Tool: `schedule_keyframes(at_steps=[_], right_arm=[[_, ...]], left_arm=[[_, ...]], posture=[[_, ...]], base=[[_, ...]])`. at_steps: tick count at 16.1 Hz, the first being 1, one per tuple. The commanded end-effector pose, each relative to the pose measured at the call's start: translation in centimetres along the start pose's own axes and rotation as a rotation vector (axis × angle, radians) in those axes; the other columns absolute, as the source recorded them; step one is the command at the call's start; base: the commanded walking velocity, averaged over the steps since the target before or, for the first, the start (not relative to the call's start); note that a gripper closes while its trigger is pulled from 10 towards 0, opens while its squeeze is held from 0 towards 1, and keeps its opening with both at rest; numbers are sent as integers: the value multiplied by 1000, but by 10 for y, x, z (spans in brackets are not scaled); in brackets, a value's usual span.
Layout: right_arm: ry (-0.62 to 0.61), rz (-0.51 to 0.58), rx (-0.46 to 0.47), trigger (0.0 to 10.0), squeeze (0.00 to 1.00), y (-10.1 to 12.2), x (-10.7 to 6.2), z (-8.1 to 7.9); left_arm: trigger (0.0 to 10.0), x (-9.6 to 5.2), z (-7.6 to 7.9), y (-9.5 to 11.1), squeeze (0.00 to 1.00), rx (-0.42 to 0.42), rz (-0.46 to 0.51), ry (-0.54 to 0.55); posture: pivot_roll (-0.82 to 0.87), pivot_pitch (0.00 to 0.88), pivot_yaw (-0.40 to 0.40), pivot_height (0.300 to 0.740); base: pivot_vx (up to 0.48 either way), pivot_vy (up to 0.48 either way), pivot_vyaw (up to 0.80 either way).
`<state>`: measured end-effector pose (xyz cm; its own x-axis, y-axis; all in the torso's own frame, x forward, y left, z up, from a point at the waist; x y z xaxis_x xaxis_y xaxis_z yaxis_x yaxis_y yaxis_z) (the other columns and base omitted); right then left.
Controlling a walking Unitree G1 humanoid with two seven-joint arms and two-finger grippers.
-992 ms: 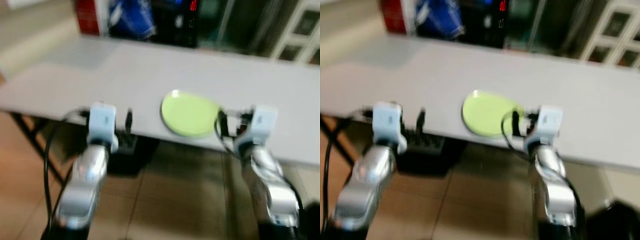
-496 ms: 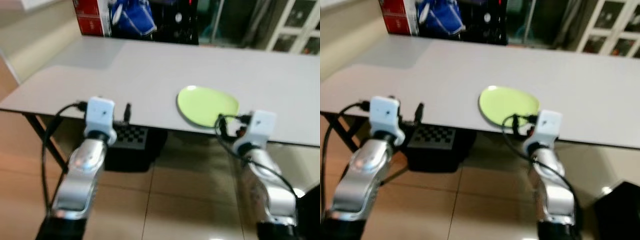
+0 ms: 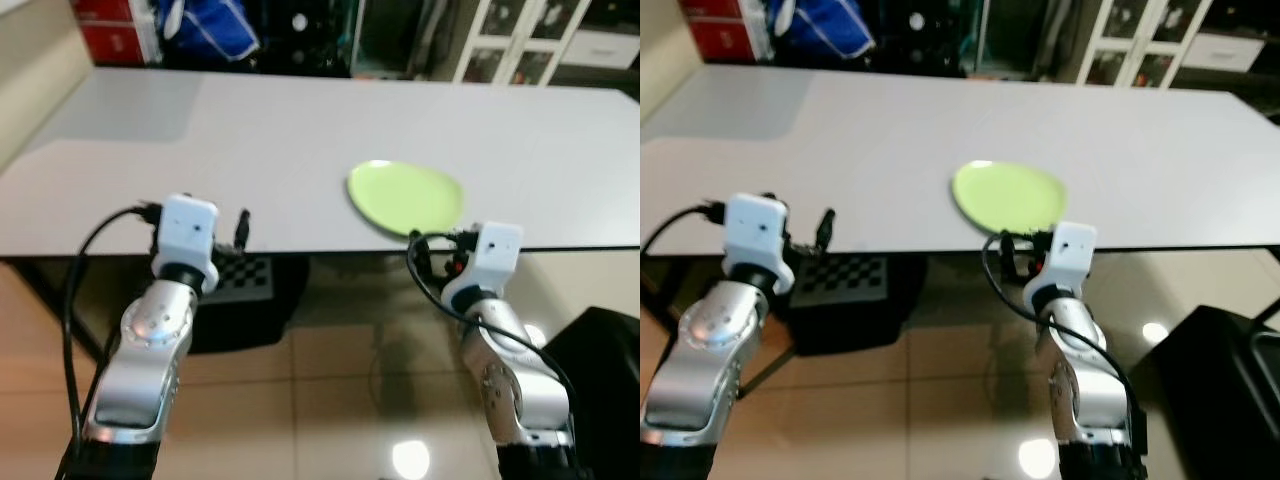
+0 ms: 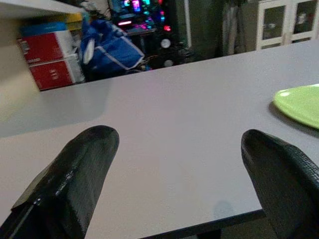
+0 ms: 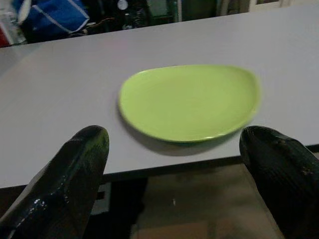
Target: Setting the table
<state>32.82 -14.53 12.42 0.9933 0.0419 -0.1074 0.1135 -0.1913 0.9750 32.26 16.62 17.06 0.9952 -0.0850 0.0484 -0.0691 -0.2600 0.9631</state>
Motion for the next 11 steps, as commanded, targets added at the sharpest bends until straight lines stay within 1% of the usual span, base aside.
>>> schedule_keyframes(at_steps=[1, 2, 3, 4, 6, 7, 8, 11], right_arm=[[-2, -8, 10, 10000, 0, -5, 1, 2], [5, -9, 8, 10000, 0, -6, 1, 0], [11, 1, 30, 10000, 0, -5, 1, -3], [14, 20, 44, 10000, 0, -2, 1, -5], [28, 38, 9, 10000, 0, 2, 1, -7], [36, 61, -32, 10000, 0, 5, -1, -7], [26, 65, -58, 10000, 0, 5, -3, -5], [19, 57, -57, 10000, 0, 4, 0, -1]], left_arm=[[10000, 0, 5, 10, 0, 8, 23, -21], [10000, 0, 4, 11, 0, 11, 23, -21], [10000, -1, 1, 10, 0, 25, 16, -17], [10000, -2, -1, 9, 0, 32, 10, -17], [10000, 0, -2, -3, 0, 19, -7, 3], [10000, -2, -3, -12, 0, -10, -23, 30], [10000, -5, -4, -20, 0, -9, -43, 46], [10000, -7, -1, -28, 0, 14, -61, 32]], posture=[[149, 0, -13, 740], [149, 0, -13, 740], [149, 0, 11, 740], [140, 0, 7, 740], [109, 0, 18, 740], [88, 0, 18, 740], [81, 0, 20, 740], [84, 0, -1, 740]], base=[[0, 379, 0], [0, 379, 0], [0, 379, 0], [0, 379, 0], [0, 381, 0], [0, 379, 0], [0, 375, 0], [0, 377, 0]])
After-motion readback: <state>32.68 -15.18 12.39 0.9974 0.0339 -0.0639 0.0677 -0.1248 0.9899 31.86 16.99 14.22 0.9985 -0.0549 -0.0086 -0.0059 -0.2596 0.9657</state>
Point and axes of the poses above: a point about 5 cm out from each wrist's last joint towards the gripper, its own x axis pointing out of the wrist towards the gripper, its own y axis along the axis of the wrist's last joint, z = x × y, the point moved 4 cm from there along x, pointing out of the wrist towards the gripper, and after that the axes turned 1 degree about x, right-handed, at the moved point
